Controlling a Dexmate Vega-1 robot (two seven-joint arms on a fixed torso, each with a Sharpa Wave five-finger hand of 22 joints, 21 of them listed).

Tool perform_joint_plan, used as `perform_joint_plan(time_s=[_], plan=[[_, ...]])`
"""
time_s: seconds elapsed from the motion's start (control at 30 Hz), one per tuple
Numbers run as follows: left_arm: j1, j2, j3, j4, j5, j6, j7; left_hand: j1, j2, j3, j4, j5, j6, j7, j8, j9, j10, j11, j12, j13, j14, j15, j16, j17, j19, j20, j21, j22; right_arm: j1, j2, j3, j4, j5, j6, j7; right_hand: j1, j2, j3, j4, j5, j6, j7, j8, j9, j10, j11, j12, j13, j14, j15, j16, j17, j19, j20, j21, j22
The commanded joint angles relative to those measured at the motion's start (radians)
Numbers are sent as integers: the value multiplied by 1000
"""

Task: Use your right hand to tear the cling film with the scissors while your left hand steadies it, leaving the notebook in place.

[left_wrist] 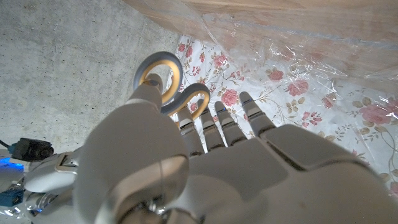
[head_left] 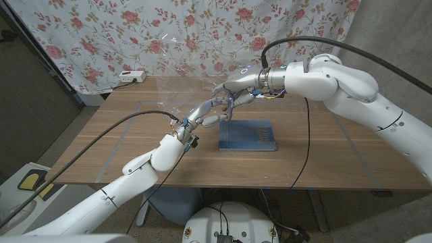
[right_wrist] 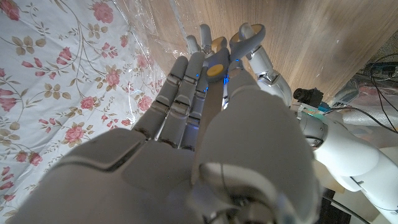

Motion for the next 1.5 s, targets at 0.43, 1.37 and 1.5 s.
perform_joint_plan(time_s=[0.43,1.37,1.5], plan=[[43,-3,-9,-36,64,43,65,-82,-58,-72,40,-16,-40,-4,-12,5,-86,33,-44,-1,-82,41,-31,2,-21,4,-9,0,15,-33,23,19,137,-18,10,6,6,0,-1,9,22,-11,3,3,195,-180,0,7,1,-146,-7,4,-13,-73,17,1],[95,-11,-9,-52,170,116,194,-64,-47,-83,25,9,-84,6,2,2,-113,40,-60,-13,-91,45,-26,-3,-9,2,-7,-2,5,-43,-8,-12,180,41,32,8,5,-1,-1,9,27,-15,0,4,196,-177,-5,9,2,-146,-10,7,-21,-76,33,-1],[90,-9,-7,-49,170,106,193,-66,-46,-84,26,8,-77,4,5,2,-105,39,-57,-14,-88,43,-25,-3,-7,2,-6,-2,1,-43,-8,-13,179,45,32,8,5,-1,-1,9,27,-16,0,4,195,-177,-6,10,2,-146,-11,7,-22,-76,34,-1]])
